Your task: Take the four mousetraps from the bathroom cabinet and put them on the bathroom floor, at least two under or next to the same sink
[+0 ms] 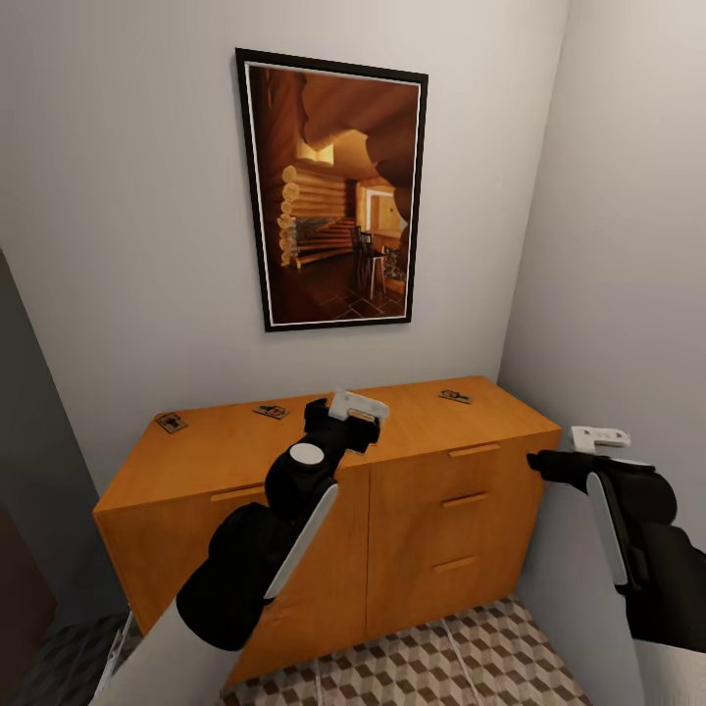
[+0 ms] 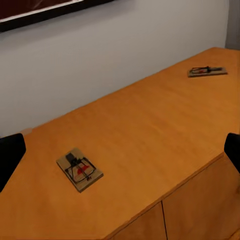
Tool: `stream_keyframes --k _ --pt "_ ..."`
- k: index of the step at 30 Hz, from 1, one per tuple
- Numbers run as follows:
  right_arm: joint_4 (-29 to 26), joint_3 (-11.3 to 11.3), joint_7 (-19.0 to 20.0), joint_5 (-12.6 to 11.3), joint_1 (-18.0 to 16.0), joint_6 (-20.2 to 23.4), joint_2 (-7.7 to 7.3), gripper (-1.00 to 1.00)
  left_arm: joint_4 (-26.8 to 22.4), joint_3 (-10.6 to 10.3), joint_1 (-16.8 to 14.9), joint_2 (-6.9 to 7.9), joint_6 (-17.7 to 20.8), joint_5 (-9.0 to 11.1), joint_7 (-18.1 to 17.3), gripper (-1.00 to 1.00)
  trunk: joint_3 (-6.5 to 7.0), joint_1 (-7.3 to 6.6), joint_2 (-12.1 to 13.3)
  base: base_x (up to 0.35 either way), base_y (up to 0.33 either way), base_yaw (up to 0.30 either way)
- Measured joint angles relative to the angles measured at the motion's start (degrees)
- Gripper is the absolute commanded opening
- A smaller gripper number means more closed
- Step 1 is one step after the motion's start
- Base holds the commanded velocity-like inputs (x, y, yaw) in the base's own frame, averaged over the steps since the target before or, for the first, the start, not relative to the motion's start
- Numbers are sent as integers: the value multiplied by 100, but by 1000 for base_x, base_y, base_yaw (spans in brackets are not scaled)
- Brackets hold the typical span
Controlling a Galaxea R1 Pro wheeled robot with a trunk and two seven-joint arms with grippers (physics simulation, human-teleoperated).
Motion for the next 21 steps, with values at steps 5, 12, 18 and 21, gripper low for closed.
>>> stream_keyframes --k 5,12,18,21 --pt "33 15 -3 -6 -202 0 5 100 72 305 -287 0 14 122 -13 100 0 0 0 0 0 0" --pt "119 236 -15 -19 -493 0 27 100 152 1023 -468 0 67 214 -94 100 0 0 0 0 0 0" --pt "361 512 -67 -20 -724 0 69 100 458 1683 -505 89 198 225 -450 100 0 0 0 0 0 0" --pt "585 633 -142 -20 -878 0 96 100 676 1986 -512 219 217 211 -763 100 0 0 0 0 0 0"
